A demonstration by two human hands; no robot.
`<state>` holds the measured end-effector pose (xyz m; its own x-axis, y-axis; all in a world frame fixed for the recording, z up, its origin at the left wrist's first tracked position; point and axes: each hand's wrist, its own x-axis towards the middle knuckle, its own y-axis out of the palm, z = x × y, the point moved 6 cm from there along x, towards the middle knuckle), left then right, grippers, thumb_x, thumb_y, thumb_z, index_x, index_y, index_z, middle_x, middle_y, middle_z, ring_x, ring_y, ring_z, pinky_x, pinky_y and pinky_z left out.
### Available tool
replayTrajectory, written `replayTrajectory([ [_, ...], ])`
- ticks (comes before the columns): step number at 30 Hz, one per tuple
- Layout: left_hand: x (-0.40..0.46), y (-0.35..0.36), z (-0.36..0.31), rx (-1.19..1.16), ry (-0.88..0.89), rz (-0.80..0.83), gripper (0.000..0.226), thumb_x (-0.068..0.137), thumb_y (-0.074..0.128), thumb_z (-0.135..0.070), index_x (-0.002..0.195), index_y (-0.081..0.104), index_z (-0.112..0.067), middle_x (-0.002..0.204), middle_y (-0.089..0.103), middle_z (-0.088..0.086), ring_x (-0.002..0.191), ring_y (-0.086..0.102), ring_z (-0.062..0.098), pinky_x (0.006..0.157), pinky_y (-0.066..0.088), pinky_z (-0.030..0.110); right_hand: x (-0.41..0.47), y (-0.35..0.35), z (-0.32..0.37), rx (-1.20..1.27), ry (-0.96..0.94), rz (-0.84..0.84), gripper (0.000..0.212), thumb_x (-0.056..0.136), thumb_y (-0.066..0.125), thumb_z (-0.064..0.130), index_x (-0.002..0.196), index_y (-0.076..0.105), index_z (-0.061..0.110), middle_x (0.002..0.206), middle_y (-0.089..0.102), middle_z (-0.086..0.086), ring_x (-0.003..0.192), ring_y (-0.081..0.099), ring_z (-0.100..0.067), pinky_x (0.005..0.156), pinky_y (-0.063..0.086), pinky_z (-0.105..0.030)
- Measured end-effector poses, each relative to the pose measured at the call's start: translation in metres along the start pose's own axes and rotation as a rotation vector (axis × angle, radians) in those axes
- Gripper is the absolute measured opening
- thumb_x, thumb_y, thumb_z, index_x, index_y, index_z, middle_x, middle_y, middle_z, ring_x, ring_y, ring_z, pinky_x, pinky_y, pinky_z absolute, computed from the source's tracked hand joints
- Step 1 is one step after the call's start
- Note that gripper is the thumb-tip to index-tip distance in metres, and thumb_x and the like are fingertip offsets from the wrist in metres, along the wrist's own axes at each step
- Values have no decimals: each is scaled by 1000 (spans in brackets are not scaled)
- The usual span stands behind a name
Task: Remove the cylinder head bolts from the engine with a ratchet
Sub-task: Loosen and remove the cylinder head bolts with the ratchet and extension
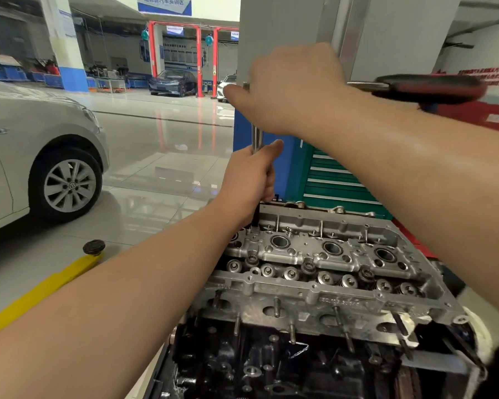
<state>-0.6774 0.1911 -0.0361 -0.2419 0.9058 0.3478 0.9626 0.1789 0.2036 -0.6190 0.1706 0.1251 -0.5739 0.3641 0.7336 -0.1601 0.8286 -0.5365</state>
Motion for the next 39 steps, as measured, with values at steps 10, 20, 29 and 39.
replayTrajectory([
  [10,1,4,1,85,30,36,48,95,69,-39,62,38,-23,49,41,3,42,36,21,50,38,32,-11,11,-23,143,125,153,57,97,28,64,74,50,17,67,46,0,60,44,-28,54,25,-31],
  [20,-2,11,1,16,-19,91,59,101,58,-17,48,33,-27,47,26,-2,40,18,16,47,22,23,-16,19,-23,900,4,312,46,92,57,68,92,67,23,74,61,6,68,54,-11,65,41,-31],
  [29,-1,4,1,54,34,41,54,98,63,-27,51,36,-26,46,34,2,37,29,20,44,31,25,-16,9,-15,225,248,-24,49,89,40,61,66,46,18,60,40,3,69,48,-31,52,21,-29],
  [39,-4,5,3,30,49,16,54,99,67,-29,56,34,-25,47,32,-2,41,25,18,44,28,25,-25,9,-20,280,265,11,47,83,43,64,63,45,21,62,47,5,63,47,-24,52,21,-28],
])
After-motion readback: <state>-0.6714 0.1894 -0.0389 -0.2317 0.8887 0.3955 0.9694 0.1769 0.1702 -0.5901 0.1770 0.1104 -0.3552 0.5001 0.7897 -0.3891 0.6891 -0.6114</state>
